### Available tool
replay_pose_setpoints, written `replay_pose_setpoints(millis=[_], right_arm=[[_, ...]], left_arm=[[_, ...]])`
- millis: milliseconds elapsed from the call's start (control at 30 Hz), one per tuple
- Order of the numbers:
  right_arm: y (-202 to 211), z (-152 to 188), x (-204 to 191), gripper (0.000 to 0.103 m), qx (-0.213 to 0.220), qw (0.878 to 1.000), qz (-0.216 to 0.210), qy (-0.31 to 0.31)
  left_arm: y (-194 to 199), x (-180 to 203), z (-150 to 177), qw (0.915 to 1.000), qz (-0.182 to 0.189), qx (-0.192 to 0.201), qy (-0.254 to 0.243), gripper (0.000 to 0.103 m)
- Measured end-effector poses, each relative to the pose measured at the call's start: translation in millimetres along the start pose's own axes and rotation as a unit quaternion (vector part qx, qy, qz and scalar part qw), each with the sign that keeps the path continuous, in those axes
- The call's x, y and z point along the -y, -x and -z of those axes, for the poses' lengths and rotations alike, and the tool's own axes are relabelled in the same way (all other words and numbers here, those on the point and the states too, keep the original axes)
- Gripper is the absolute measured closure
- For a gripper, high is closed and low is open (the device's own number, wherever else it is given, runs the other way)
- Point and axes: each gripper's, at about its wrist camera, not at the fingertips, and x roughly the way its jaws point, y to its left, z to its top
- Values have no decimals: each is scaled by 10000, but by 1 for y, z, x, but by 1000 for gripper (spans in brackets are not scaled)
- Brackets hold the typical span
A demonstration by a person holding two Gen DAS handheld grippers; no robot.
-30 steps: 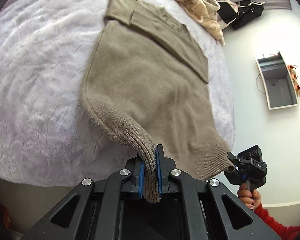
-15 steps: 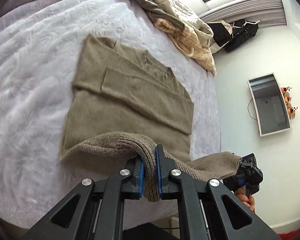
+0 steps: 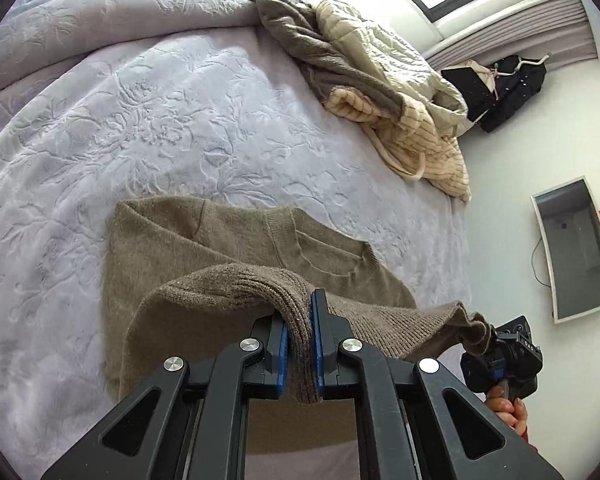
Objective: Fold small clothes
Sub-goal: 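Lay the hem over the collar and open both tools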
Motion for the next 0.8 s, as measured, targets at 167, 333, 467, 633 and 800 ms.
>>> replay_pose_setpoints(millis=[167, 333, 467, 633, 800], right_arm=[[-29, -35, 40, 92, -33, 9987, 383, -339], [-39, -49, 62, 89, 22, 9968, 585, -542], [-31, -52, 52, 79, 42, 9951, 913, -374], [-15, -53, 13, 41, 195, 9910, 1275, 362], [-24, -51, -1, 57, -146, 9861, 1436, 819]], left_arm=[[-54, -19, -19, 9987, -444, -231, 109, 92], [-82, -29, -25, 9916, -1212, -384, 236, 92], [-65, -14, -28, 9854, -1702, -37, -61, 84], [-24, 14, -24, 9656, -2348, 803, -774, 21], [-43, 15, -15, 9790, -1773, 23, -1003, 21]])
